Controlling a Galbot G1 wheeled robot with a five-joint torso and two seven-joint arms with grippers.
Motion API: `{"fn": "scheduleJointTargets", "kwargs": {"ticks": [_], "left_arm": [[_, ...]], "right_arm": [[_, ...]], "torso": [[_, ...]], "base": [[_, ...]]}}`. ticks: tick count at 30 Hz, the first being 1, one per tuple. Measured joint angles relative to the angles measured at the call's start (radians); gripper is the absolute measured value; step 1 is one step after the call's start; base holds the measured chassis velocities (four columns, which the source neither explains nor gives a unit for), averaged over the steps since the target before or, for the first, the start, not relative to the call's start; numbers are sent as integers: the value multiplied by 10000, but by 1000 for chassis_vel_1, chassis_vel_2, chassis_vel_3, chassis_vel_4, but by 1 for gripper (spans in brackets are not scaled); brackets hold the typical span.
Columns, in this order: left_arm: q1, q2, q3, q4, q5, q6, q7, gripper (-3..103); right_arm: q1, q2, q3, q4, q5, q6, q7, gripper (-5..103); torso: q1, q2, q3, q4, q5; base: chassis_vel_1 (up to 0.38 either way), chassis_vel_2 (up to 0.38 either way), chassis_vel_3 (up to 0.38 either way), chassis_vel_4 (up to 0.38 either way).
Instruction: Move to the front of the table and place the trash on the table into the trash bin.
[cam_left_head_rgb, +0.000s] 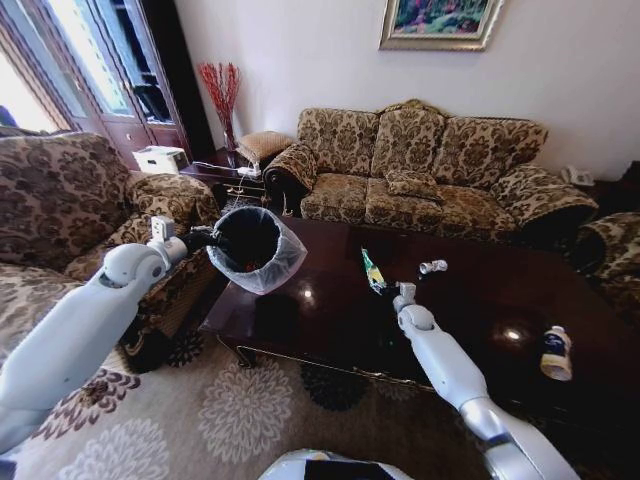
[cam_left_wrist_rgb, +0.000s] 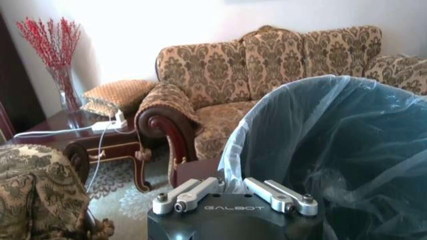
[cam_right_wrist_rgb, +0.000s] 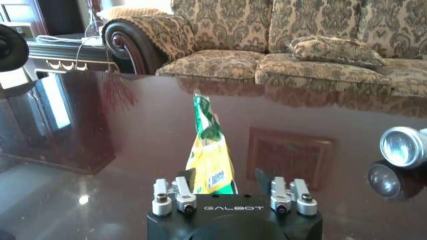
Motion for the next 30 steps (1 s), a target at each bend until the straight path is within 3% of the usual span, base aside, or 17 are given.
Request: {"fn": "scheduleJointTargets", "kwargs": {"ticks": [4, 6, 14, 16, 17, 23, 30], "left_arm": [[-52, 27, 6, -11, -8, 36, 0, 2], [-56, 42, 6, -23, -10, 46, 0, 2], [-77, 171, -36, -83, -10, 29, 115, 2], [-82, 199, -49, -91, -12, 27, 115, 2], [-82, 216, -59, -96, -16, 25, 117, 2], [-52, 221, -84, -176, -19, 23, 112, 2], [-178, 184, 206, -230, -14, 70, 76, 2]], "right_arm": [[25, 72, 38, -186, -9, 37, -48, 47], [29, 95, 43, -241, -25, 50, -64, 47], [152, 215, 129, -759, -432, 439, -314, 8], [151, 210, 129, -740, -400, 465, -316, 8], [144, 204, 128, -694, -364, 478, -317, 2], [30, 169, 137, -316, -302, 768, -195, 0], [-447, -433, 340, 2608, -492, 1281, 173, 0]], "torso": [[0, 0, 0, 0, 0], [0, 0, 0, 0, 1], [0, 0, 0, 0, -1], [0, 0, 0, 0, 1], [0, 0, 0, 0, 0], [0, 0, 0, 0, 1], [0, 0, 0, 2, 0]], "base": [[0, 0, 0, 0], [0, 0, 0, 0], [0, 0, 0, 0], [0, 0, 0, 0], [0, 0, 0, 0], [0, 0, 0, 0], [0, 0, 0, 0]]}}
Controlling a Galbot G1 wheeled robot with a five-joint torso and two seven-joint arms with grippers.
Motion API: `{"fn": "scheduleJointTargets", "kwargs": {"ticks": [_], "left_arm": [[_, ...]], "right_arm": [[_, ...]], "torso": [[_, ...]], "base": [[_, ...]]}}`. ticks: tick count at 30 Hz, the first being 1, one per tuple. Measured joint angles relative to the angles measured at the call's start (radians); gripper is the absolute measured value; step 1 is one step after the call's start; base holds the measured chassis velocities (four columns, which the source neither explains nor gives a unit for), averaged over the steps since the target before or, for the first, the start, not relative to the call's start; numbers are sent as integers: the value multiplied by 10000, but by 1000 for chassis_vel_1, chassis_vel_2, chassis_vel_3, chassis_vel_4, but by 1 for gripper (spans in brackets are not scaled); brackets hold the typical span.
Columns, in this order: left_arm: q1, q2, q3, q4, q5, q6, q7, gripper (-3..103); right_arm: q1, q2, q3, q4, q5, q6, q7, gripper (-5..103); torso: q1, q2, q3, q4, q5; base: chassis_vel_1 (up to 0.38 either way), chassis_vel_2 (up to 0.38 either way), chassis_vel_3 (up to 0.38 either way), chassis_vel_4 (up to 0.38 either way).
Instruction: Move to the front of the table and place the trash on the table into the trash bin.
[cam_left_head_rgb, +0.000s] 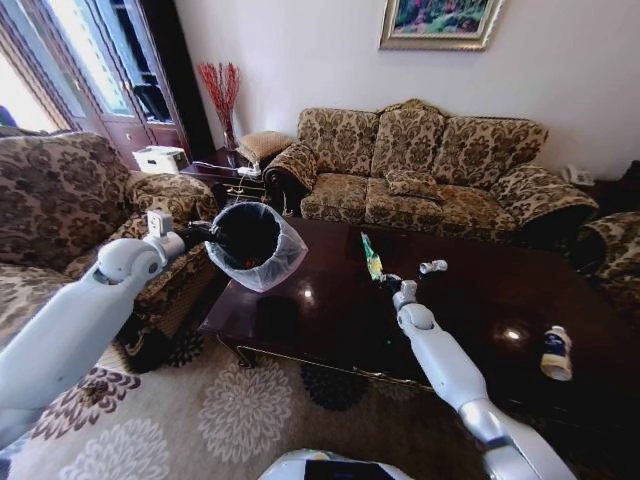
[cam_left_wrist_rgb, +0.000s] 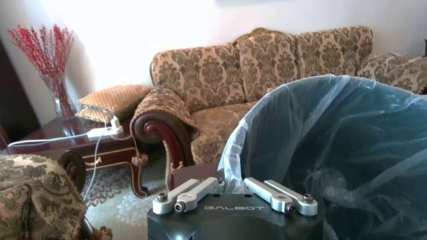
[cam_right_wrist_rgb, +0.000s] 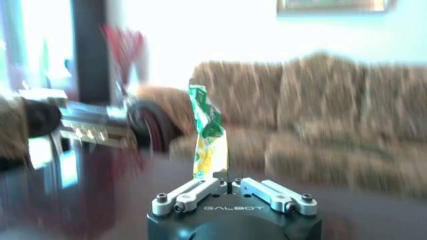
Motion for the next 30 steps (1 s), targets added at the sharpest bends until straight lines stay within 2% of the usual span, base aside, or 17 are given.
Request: {"fn": "scheduleJointTargets", "kwargs": {"ticks": [2, 3, 5, 6, 7, 10, 11, 13, 14, 21, 24, 30], "left_arm": [[0, 0, 0, 0, 0, 0, 0, 2], [-288, 11, 454, 153, 20, 12, -13, 2], [-587, -68, 923, 294, 1, 22, -13, 2], [-848, -175, 1284, 408, -42, 41, -15, 2], [-848, -175, 1284, 408, -42, 41, -15, 2], [-1571, -521, 2226, 693, -134, 249, -37, 2], [-1571, -521, 2226, 693, -134, 249, -37, 2], [-3414, -1277, 4109, 1324, -196, 700, -302, 2], [-3787, -1413, 4428, 1426, -190, 727, -401, 2], [-5126, -1907, 5712, 1475, -227, 793, -798, 2], [-5585, -2116, 6375, 1433, -331, 864, -796, 2], [-5854, -2429, 6877, 1421, -424, 896, -795, 2]], "right_arm": [[0, 0, 0, 0, 0, 0, 0, 0], [-198, -537, 81, 1600, 171, 45, -3, 0], [-249, -909, 127, 2677, 510, 49, -20, 0], [-239, -1126, 144, 3218, 710, 92, -30, 0], [-239, -1126, 144, 3218, 710, 92, -30, 0], [-107, -1619, 6, 4067, 865, 482, -208, 0], [-107, -1619, 6, 4067, 865, 482, -208, 0], [310, -2005, -402, 5115, 1168, 904, -662, 0], [316, -2053, -521, 5337, 1266, 904, -785, 0], [59, -1816, -1371, 5816, 1388, 943, -1343, 0], [131, -1266, -1610, 5165, 902, 1224, -1755, 0], [243, -826, -1631, 4276, 497, 1509, -1927, 0]], "torso": [[0, 0, 0, 0, 0], [-1, 1, -1, -1, -2], [0, 1, -1, 0, 3], [-1, 1, -1, 0, -6], [-1, 1, -1, 0, -6], [-1, 1, -1, -1, 0], [-1, 1, -1, -1, 0], [1, 0, 0, -3, 1], [1, 0, 1, -3, -2], [0, 1, 0, -4, 6], [0, 0, 0, 0, 1], [2, 0, 1, -3, -2]], "base": [[0, 0, 0, 0], [0, 0, 0, 0], [0, 0, 0, 0], [0, 0, 0, 0], [0, 0, 0, 0], [0, 0, 0, 0], [0, 0, 0, 0], [0, 0, 0, 0], [0, 0, 0, 0], [0, 0, 0, 0], [0, 0, 0, 0], [0, 0, 0, 0]]}}
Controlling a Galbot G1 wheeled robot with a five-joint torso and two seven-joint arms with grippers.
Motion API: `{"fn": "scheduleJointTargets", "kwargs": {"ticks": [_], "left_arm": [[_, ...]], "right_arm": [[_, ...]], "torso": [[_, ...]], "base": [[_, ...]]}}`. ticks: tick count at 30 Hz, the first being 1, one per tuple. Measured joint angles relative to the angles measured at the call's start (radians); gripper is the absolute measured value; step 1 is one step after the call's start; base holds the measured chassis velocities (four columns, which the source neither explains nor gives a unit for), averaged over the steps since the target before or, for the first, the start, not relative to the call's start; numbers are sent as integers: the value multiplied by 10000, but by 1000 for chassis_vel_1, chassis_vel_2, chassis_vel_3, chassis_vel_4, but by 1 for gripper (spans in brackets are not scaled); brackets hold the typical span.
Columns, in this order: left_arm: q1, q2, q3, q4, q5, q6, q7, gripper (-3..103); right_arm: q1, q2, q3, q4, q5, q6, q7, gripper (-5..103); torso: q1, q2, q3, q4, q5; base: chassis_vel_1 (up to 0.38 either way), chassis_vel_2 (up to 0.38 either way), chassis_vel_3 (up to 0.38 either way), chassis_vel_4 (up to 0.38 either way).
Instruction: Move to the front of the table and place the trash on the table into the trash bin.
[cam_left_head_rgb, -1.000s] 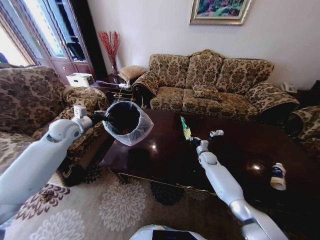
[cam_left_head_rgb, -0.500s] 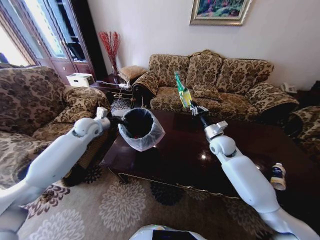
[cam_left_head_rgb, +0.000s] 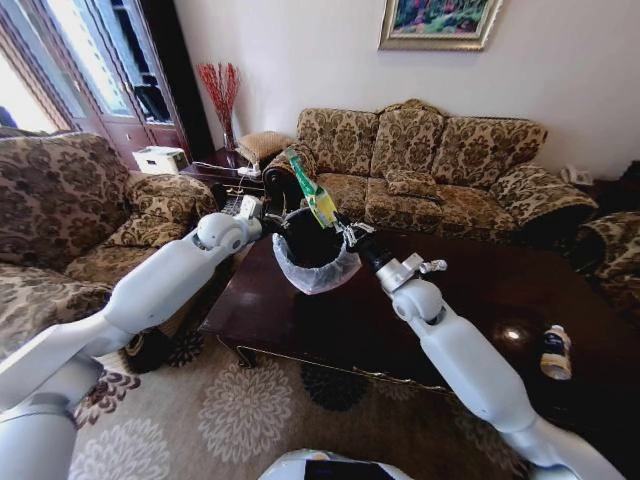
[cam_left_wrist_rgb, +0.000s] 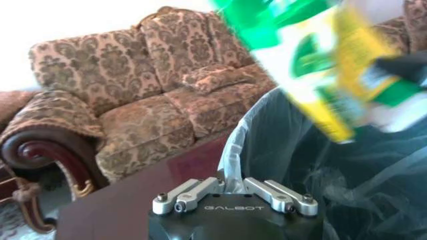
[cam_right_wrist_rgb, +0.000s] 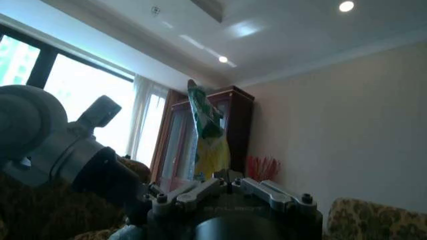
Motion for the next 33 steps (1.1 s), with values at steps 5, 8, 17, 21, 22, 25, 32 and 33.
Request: {"fn": "scheduleJointTargets", "kwargs": {"ticks": [5, 8, 17, 21, 22, 25, 32, 33], "left_arm": [[-20, 49, 58, -239, -10, 24, -12, 2], [-76, 152, 28, -270, -39, 29, -10, 2], [-65, 315, -214, -290, -118, 29, 24, 2], [68, 331, -340, -299, -123, 28, 36, 2], [177, 355, -513, -277, -129, 28, 26, 2], [415, 386, -991, -202, -134, 31, 0, 2], [1438, 715, -2310, 59, 42, 81, -233, 2], [1759, 809, -2553, 106, 118, -12, -317, 2]], "right_arm": [[-8, 36, 38, -343, -499, 93, -15, -2], [-188, -84, 80, -303, -674, 22, -30, 7], [-624, -309, 111, 435, -745, -114, 109, 38], [-680, -449, 164, 1060, -378, -288, 544, 54], [-753, -572, 326, 1441, 2, -444, 947, 60], [-935, -819, 762, 1815, 536, -749, 1567, 71], [-1587, -1249, 2352, 790, 709, -1634, 2060, 93], [-1748, -1261, 2766, 241, 494, -1782, 2130, 99]], "torso": [[-1, 1, -1, 1, 0], [-2, 0, -1, 2, 0], [-2, 1, -1, 2, 2], [-2, 0, -1, 2, 1], [-2, 0, -1, 3, 1], [-2, 1, -2, 2, -1], [-3, 2, -3, 3, 3], [-3, 2, -2, 3, 5]], "base": [[0, 0, 0, 0], [0, 0, 0, 0], [0, 0, 0, 0], [0, 0, 0, 0], [0, 0, 0, 0], [0, 0, 0, 0], [0, 0, 0, 0], [0, 0, 0, 0]]}}
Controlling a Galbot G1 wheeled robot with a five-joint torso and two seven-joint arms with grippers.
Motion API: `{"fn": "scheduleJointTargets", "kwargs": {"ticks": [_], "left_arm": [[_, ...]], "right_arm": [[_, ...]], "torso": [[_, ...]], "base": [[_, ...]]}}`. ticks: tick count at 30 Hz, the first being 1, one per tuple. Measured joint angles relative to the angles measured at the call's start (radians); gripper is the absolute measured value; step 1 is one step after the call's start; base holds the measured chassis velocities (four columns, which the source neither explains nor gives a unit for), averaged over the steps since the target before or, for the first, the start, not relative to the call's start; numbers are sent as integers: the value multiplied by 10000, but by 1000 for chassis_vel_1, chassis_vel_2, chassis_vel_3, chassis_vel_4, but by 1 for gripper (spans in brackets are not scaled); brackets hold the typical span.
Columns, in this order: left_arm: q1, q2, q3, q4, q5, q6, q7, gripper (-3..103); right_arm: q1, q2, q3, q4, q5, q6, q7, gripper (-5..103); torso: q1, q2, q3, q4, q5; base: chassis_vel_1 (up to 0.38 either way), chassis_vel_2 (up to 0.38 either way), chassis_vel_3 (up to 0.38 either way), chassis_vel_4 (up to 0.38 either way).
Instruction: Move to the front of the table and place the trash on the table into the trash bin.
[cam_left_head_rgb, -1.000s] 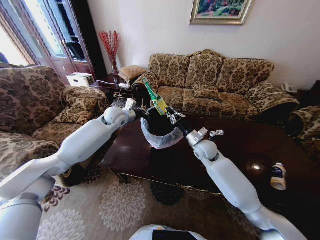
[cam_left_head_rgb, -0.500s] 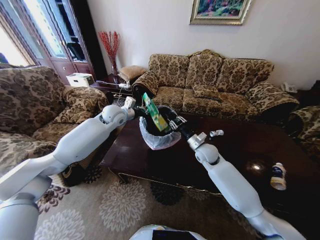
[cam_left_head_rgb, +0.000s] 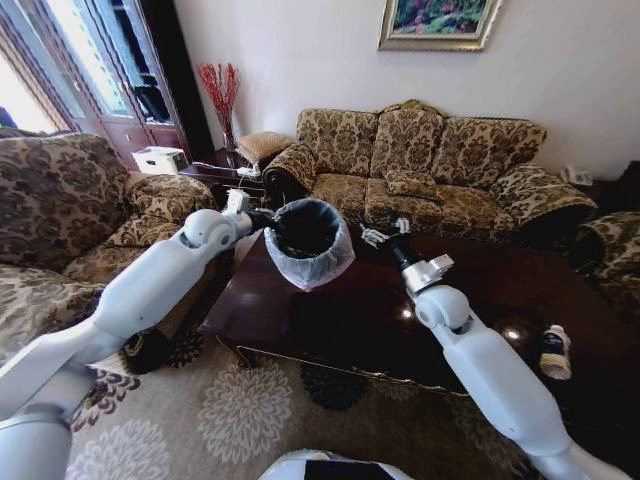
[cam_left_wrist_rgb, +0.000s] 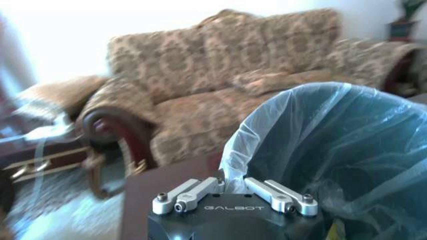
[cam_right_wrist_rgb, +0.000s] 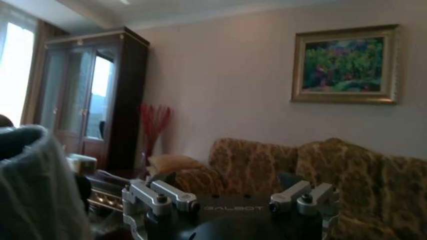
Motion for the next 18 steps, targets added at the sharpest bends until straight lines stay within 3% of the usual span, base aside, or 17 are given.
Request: {"fn": "scheduleJointTargets", "kwargs": {"ticks": [8, 18], "left_arm": [[1611, 256, -1205, -587, 314, -288, -40, 2], [1900, 379, -1495, -730, 342, -457, 0, 2]], "right_arm": [[-717, 88, 1539, -1884, -842, -198, 87, 100], [-869, 284, 1520, -2139, -1302, 207, 94, 100]], "torso": [[0, 0, 0, -3, -3], [2, 0, 0, 0, -4]], "base": [[0, 0, 0, 0], [0, 0, 0, 0]]}}
